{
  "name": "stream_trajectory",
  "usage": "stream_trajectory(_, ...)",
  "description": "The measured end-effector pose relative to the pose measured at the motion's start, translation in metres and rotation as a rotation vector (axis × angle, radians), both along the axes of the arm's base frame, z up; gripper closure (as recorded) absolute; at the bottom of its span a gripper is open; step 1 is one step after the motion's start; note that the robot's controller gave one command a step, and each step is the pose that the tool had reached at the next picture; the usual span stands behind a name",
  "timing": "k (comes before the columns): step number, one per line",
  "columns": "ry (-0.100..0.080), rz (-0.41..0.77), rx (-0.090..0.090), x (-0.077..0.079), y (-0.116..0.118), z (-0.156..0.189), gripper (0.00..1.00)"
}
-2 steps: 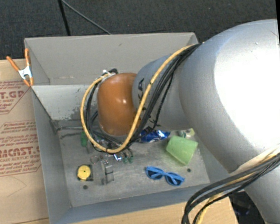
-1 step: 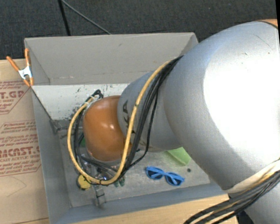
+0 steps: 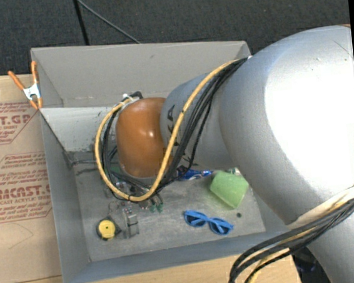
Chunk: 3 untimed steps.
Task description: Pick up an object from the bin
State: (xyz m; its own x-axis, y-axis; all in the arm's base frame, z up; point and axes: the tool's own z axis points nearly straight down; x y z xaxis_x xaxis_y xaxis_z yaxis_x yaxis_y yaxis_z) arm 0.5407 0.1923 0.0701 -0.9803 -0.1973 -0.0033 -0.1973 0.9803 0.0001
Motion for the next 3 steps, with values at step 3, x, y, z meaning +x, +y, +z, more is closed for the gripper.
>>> stream_trajectory(3, -0.001, 0.287, 0.000, -0.047, 0.053, 0.002, 0.00)
